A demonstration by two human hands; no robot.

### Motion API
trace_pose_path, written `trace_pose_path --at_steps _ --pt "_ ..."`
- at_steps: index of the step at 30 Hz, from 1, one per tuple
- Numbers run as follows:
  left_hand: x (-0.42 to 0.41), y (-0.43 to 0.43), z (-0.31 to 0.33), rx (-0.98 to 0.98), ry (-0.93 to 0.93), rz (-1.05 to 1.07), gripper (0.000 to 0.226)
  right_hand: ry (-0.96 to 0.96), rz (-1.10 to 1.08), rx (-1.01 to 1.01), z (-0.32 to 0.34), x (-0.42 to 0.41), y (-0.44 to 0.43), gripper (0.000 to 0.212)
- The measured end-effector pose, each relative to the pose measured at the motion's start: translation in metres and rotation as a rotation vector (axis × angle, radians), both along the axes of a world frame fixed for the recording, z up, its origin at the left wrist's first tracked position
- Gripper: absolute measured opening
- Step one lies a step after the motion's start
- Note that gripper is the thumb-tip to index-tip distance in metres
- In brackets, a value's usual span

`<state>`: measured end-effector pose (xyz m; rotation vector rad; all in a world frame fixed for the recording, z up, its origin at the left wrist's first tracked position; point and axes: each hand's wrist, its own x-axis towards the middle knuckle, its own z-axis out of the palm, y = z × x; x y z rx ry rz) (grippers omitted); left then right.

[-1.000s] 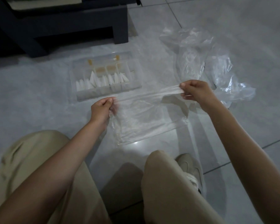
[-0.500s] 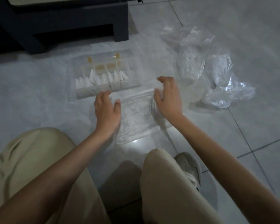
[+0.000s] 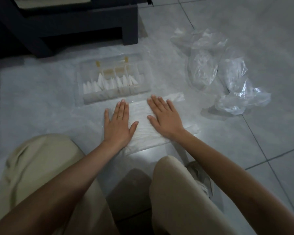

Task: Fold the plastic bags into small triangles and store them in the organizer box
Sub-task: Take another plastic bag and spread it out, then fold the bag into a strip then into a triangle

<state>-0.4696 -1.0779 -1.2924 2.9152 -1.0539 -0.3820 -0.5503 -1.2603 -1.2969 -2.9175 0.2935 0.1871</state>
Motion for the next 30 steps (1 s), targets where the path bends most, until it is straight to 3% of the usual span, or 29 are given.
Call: trace_pose_path --at_steps 7,9,12,14,22,25,28,30 --pt "-0.003 0.003 0.001 0.009 -0.009 0.031 0.077 0.016 -0.402 0.001 0.007 -0.019 -0.05 0.075" --pt "-0.013 -0.001 0.003 -0.038 -0.047 -0.08 0.079 -0.027 -0.34 -0.013 0.013 -0.023 -0.046 0.071" --pt "-0.038 -0.006 0.0 -0.124 -0.099 -0.283 0.073 -0.052 0.001 -0.009 0.016 -0.036 -0.025 0.065" --pt "-0.047 -0.005 -0.007 -0.122 -0.085 -0.312 0.069 -0.024 0.131 -0.017 0.008 -0.048 -0.018 0.061" --pt "-0.046 0.005 -0.012 -0.103 -0.007 -0.336 0.069 -0.022 -0.195 0.006 0.001 -0.079 -0.057 0.06" --pt "-0.045 0.006 -0.006 -0.128 0.013 -0.367 0.074 -0.053 -0.293 0.124 0.007 -0.087 -0.064 0.069" --pt "-0.043 0.008 0.013 -0.172 0.025 -0.434 0.083 -0.135 -0.286 0.278 0.026 -0.089 -0.056 0.069" --pt "-0.045 0.01 0.03 -0.17 -0.053 -0.528 0.067 -0.174 -0.205 0.314 0.039 -0.089 -0.045 0.062"
